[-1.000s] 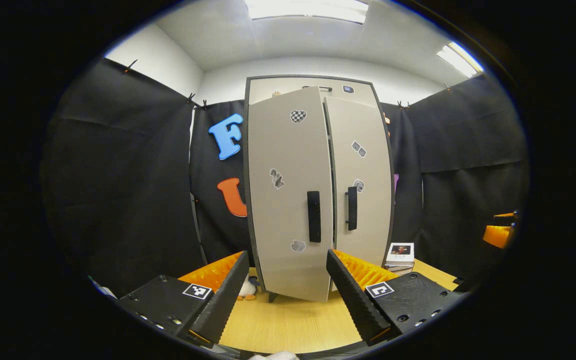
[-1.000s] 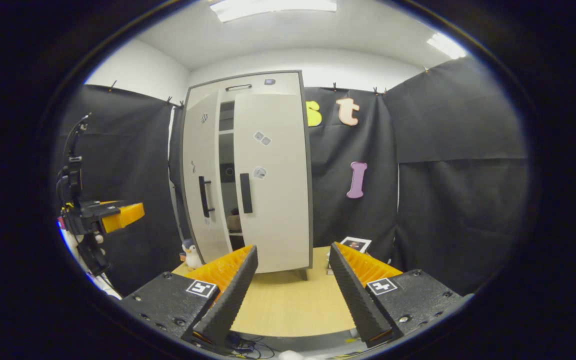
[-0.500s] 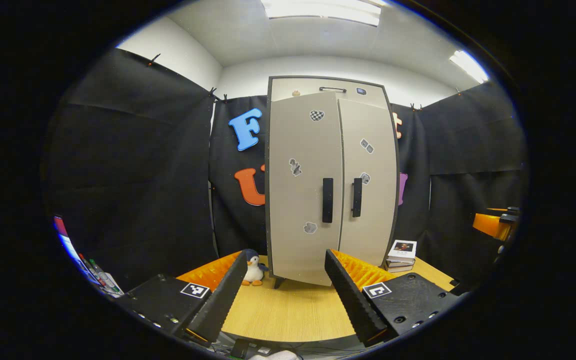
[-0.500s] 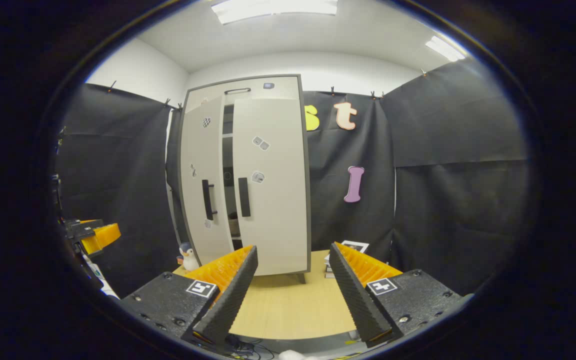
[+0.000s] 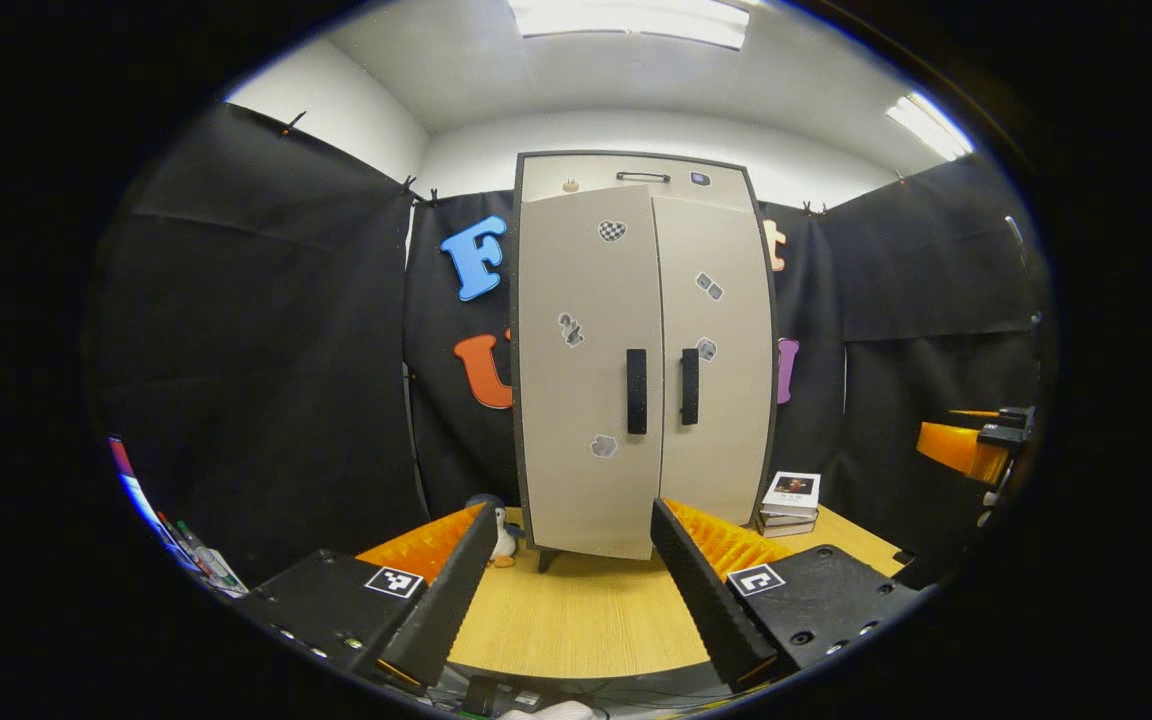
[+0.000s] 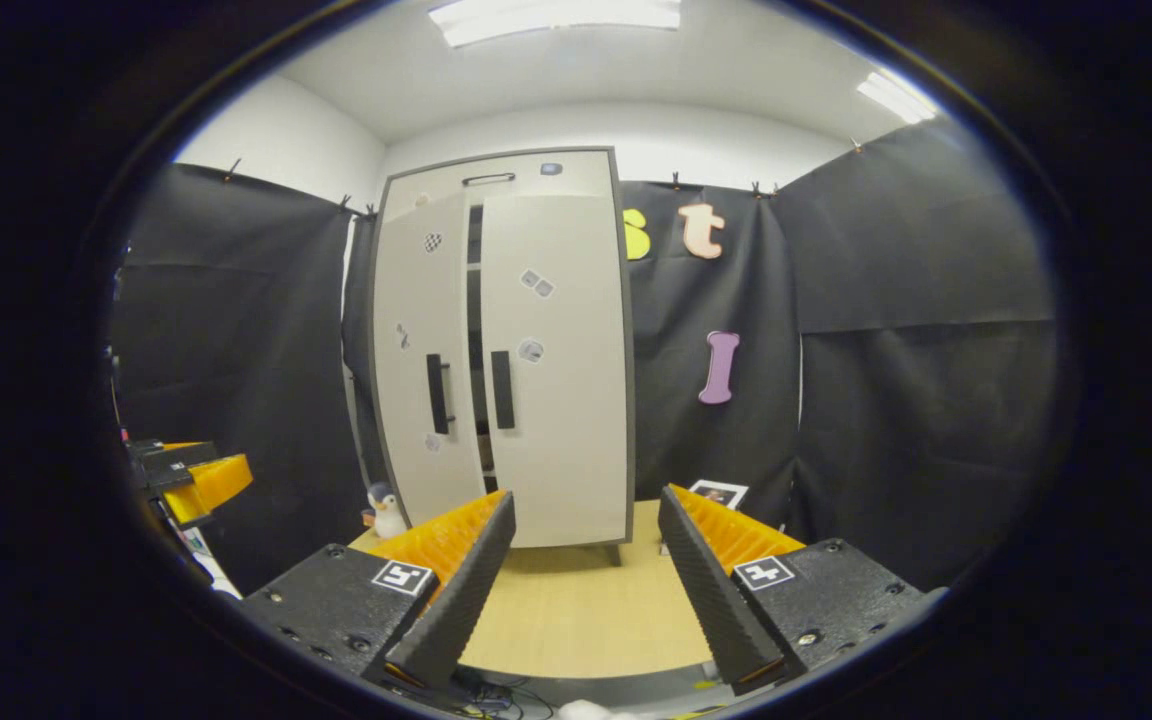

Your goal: Grab one shoe with the right hand and put it into the shoe cabinet, grab the other shoe with the left hand and put it into the shoe cabinet; then close the right door with the right hand and the left door with the left hand.

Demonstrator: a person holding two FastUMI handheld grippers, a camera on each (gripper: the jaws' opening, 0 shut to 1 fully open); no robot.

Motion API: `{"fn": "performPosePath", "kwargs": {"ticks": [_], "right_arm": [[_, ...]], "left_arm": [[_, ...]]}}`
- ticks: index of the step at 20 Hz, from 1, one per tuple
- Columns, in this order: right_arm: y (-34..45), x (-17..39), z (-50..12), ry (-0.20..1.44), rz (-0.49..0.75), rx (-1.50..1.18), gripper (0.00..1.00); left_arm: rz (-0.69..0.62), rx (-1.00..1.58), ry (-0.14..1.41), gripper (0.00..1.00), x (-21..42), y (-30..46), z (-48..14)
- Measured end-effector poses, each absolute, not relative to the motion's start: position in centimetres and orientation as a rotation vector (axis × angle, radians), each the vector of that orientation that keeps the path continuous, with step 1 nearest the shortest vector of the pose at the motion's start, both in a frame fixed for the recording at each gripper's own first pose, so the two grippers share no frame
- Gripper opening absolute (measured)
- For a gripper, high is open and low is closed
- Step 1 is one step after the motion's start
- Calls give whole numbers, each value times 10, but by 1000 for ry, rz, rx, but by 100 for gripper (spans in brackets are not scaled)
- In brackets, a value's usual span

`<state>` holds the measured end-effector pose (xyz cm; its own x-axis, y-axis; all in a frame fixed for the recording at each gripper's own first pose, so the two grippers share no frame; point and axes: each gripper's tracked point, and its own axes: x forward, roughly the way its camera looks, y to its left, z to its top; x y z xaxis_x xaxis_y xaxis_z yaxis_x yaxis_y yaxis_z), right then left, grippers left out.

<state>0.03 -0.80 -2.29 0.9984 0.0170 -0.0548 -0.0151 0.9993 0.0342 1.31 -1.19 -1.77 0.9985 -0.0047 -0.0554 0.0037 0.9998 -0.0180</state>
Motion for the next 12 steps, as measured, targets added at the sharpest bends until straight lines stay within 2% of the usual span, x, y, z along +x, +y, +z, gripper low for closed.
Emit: {"fn": "performPosePath", "kwargs": {"ticks": [6,7,8,12], "right_arm": [[0,3,-23,48,26,30,92],[1,4,-24,47,25,29,95],[2,3,-23,47,25,25,91],[1,6,-22,41,14,11,92]], "left_arm": [[11,-18,56,95,13,-1,-17],[14,-15,58,95,13,0,-19],[15,-14,57,95,14,0,-19],[5,-23,61,95,14,-2,-21]]}}
